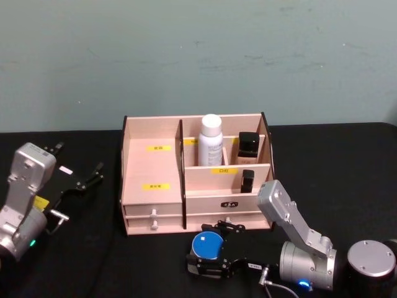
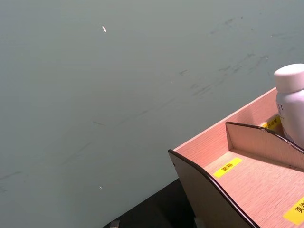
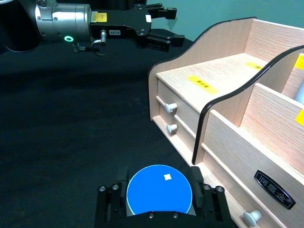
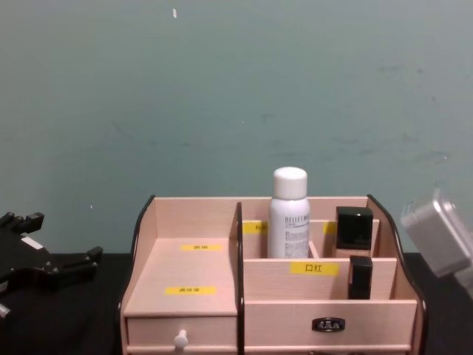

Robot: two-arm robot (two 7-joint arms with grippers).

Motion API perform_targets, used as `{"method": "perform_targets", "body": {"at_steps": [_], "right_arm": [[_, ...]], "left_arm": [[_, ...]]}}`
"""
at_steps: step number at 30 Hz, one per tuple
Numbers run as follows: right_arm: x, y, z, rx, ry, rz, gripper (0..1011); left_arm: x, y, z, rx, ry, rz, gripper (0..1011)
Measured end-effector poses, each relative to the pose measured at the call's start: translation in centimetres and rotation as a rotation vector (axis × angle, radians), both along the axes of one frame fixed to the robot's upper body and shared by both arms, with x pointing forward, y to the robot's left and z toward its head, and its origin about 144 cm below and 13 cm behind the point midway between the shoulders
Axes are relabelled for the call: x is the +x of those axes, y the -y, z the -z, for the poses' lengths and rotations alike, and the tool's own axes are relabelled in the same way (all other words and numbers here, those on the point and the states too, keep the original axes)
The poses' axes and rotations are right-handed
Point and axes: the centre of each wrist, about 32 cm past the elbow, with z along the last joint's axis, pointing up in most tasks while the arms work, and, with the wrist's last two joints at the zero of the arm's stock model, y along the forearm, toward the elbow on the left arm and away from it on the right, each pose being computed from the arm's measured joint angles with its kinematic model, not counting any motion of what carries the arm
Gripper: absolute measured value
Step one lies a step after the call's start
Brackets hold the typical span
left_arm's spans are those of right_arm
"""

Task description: Pick up the facial cleanser and watermelon frost from the table and place them into the tiered storage box.

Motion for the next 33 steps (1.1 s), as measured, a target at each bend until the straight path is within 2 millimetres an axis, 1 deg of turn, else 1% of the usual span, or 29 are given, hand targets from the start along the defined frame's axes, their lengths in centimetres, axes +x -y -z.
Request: {"method": "perform_targets", "body": {"at_steps": [5,18,22,25,26,27,33], "right_arm": [[0.0,0.0,0.0,0.001,0.000,0.000,722],[0.0,0.0,0.0,0.003,0.000,0.001,722],[-0.2,0.1,0.0,0.026,0.007,-0.004,722],[-0.2,-0.1,-0.6,0.043,0.023,-0.015,722],[-0.1,-0.3,-1.0,0.053,0.037,-0.023,722],[-0.1,-0.3,-1.0,0.053,0.037,-0.023,722],[0.6,-1.6,-3.6,0.091,0.104,-0.055,722]], "left_arm": [[0.0,0.0,0.0,0.000,0.000,0.000,1010],[0.0,0.0,0.0,0.000,0.000,0.000,1010],[0.0,0.0,0.0,0.000,0.000,0.000,1010],[0.0,0.0,0.0,0.000,0.000,0.000,1010],[0.0,0.0,0.0,0.000,0.000,0.000,1010],[0.0,0.0,0.0,0.000,0.000,0.000,1009],[0.0,0.0,0.0,0.000,0.000,0.000,1010]]}}
